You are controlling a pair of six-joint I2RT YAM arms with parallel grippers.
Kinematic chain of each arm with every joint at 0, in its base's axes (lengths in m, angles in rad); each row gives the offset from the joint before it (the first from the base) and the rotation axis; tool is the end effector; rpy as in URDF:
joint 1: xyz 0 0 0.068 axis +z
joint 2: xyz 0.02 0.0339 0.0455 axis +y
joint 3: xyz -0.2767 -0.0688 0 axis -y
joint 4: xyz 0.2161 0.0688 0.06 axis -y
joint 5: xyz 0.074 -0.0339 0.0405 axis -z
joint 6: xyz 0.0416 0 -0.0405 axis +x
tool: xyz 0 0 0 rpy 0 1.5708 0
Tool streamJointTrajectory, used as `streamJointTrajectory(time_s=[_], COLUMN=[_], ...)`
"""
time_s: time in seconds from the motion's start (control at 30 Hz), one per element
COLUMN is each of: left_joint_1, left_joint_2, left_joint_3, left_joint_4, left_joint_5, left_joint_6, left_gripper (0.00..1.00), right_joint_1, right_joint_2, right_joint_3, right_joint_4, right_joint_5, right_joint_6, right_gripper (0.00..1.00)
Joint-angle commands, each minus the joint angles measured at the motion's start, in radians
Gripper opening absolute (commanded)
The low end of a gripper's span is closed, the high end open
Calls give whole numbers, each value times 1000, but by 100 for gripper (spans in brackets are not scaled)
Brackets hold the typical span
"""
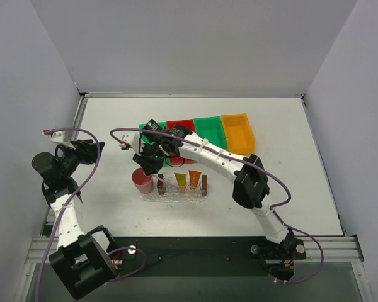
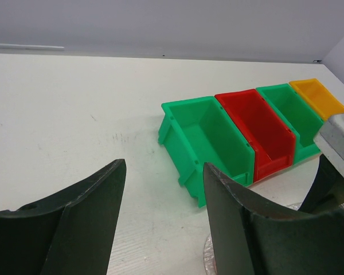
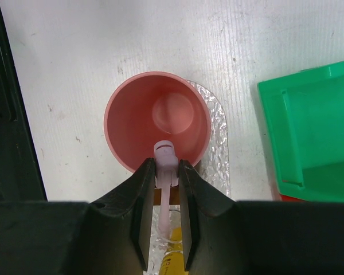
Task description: Prepare toiletry sets of a toothbrush and toothpaste on the tray
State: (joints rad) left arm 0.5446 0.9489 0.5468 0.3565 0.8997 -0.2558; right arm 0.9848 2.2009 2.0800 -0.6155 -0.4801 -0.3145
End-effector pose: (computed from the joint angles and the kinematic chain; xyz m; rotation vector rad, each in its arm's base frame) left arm 0.1716 0.0659 0.3045 0.0520 1.6212 -0.5013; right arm 0.2533 0.4163 0.2961 -1.6294 1.7222 0.8884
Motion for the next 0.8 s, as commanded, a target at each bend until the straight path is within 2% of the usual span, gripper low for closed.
streamJointTrajectory(time_s=[0.0,0.77], left_joint_1=[8,8], left_joint_2=[1,30], left_joint_3=[13,22], left_joint_4=[50,58], left_joint_5=[18,15], left_joint_6=[-3,1], left_gripper=[66,66], right_joint_1=[12,15], right_joint_2=[-86,-110], right_joint_3=[46,65], right_joint_4=[-26,-30], right_joint_5=[-18,-55], right_joint_6=[-11,-29], right_gripper=[7,3])
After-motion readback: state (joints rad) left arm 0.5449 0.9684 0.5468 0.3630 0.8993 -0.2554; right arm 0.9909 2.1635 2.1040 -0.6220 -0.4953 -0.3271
